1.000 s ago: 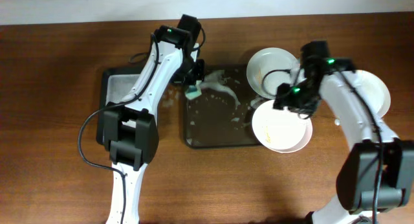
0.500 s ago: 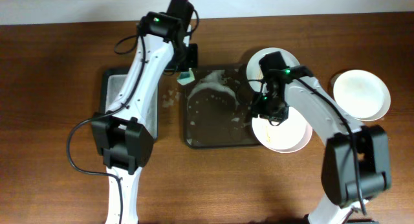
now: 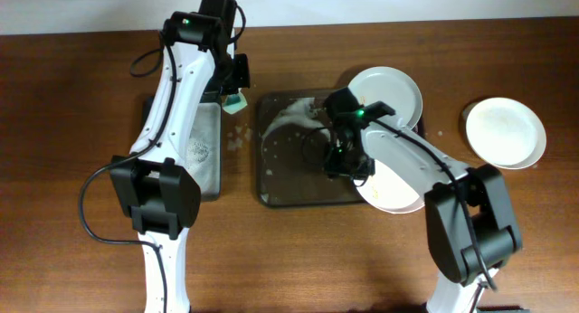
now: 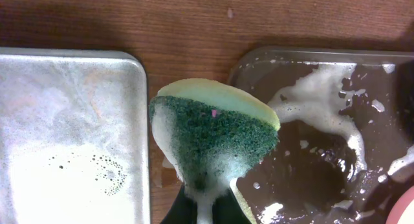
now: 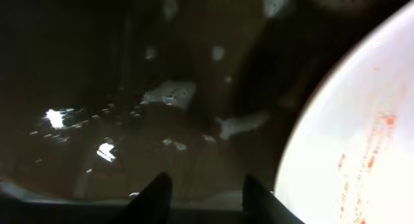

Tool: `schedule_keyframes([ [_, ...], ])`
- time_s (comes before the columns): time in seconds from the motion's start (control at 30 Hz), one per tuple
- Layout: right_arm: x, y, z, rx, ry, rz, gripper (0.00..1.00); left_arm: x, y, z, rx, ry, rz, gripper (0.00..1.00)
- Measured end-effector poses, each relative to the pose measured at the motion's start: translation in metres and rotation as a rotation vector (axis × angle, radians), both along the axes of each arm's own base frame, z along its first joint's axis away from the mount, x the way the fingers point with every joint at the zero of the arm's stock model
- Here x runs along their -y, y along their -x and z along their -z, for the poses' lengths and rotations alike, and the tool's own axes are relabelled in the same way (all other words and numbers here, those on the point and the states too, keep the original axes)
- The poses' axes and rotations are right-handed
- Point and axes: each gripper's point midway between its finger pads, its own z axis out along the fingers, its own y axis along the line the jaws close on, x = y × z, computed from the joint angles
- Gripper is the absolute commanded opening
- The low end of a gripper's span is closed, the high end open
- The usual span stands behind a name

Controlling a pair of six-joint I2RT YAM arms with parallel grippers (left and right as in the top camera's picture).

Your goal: Clean dirty plates on tray and stack at the side

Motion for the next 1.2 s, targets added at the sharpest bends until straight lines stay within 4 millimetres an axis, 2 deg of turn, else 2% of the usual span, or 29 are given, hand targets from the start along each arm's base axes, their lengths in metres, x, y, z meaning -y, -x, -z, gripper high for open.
schedule_keyframes([
  [0.13, 0.003, 0.001, 0.008, -0.02, 0.012, 0.019, 0.37, 0.0, 0.0, 0.0, 0.0, 0.0, 0.001, 0.0],
  [0.27, 0.0, 0.001, 0.004, -0.025, -0.003, -0.006, 0.37, 0.0, 0.0, 0.0, 0.0, 0.0, 0.0, 0.0],
  [0.43, -0.008, -0.009, -0.021, 0.003, -0.035, -0.04, 0.37, 0.0, 0.0, 0.0, 0.0, 0.0, 0.001, 0.0],
  [0.53, -0.001, -0.013, -0.035, 0.039, -0.001, -0.047, 0.37, 0.0, 0.0, 0.0, 0.0, 0.0, 0.001, 0.0],
  [0.6, 0.012, -0.014, -0.039, 0.053, 0.067, -0.048, 0.37, 0.0, 0.0, 0.0, 0.0, 0.0, 0.001, 0.0],
  [0.77, 0.028, -0.017, -0.035, 0.079, 0.16, -0.049, 0.35, 0.0, 0.0, 0.0, 0.0, 0.0, 0.001, 0.0],
  [0.9, 0.038, -0.007, -0.018, 0.053, 0.202, -0.054, 0.27, 0.0, 0.0, 0.0, 0.0, 0.0, 0.001, 0.0],
  [1.13, 0.038, -0.001, -0.001, 0.043, 0.191, -0.058, 0.25, 0.0, 0.0, 0.0, 0.0, 0.0, 0.001, 0.0],
  [1.2, 0.035, 0.0, 0.001, 0.044, 0.181, -0.063, 0.21, 0.0, 0.0, 0.0, 0.0, 0.0, 0.001, 0.0],
])
